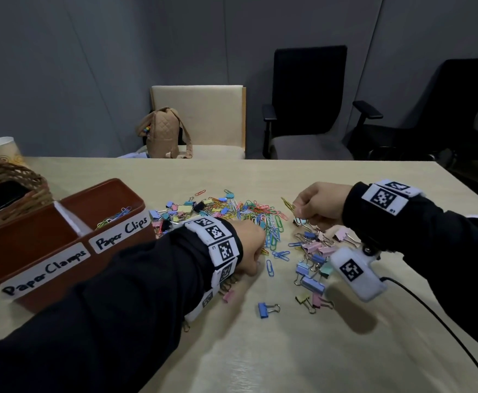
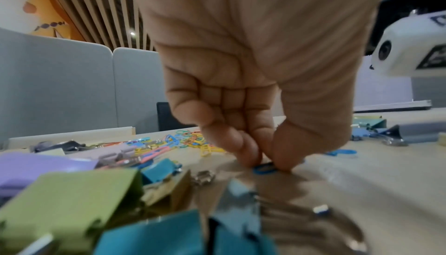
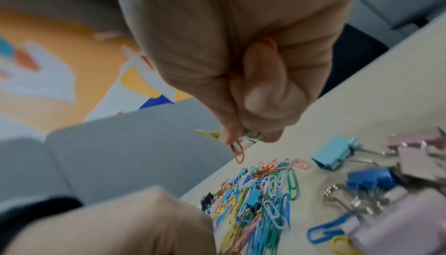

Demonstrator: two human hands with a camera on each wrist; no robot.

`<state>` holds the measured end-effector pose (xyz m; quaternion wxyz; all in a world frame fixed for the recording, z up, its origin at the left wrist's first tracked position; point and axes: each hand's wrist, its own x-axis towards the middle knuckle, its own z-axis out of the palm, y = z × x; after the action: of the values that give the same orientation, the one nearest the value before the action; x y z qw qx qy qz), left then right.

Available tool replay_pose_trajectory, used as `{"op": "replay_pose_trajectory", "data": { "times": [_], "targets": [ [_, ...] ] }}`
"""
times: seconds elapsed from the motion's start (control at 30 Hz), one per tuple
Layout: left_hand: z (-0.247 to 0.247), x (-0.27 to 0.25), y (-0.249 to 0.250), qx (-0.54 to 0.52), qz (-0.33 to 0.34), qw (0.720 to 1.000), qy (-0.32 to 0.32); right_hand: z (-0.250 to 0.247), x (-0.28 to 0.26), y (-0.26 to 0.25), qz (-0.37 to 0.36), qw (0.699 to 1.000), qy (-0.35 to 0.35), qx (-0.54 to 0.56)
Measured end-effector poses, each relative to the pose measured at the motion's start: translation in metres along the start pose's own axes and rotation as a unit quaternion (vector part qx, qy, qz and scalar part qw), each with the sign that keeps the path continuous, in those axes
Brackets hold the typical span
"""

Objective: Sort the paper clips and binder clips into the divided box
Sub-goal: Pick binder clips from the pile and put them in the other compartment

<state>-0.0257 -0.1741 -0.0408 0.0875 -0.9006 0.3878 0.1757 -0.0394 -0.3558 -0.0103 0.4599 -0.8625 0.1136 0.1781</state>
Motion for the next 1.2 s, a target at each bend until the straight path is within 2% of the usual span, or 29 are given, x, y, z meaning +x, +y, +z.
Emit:
{"op": "replay_pose_trajectory", "data": {
  "times": [0.23,0.47,0.67,0.9,1.07,1.2],
  "targets": [
    [0.003,0.004,0.001,-0.063,-0.035,0.997,-0.004,0.001,-0.002,0.010,0.011,0.992,-0.013,0.123],
    [0.005,0.002,-0.002,-0.061,-0.041,0.997,0.009,0.004,-0.004,0.006,0.013,0.988,-0.026,0.154],
    [-0.011,-0.021,-0.023,-0.157,-0.063,0.978,0.120,0.007,0.000,-0.011,-0.003,0.981,-0.043,0.190],
    [-0.017,-0.078,-0.080,-0.261,-0.149,0.908,0.291,0.051,0.017,-0.072,-0.055,0.965,-0.080,0.242],
    [-0.004,-0.125,-0.129,-0.206,-0.260,0.875,0.353,0.107,0.025,-0.112,-0.098,0.968,-0.120,0.198],
    [0.014,-0.151,-0.144,-0.109,-0.309,0.899,0.291,0.146,0.030,-0.136,-0.126,0.967,-0.102,0.197]
  ]
}}
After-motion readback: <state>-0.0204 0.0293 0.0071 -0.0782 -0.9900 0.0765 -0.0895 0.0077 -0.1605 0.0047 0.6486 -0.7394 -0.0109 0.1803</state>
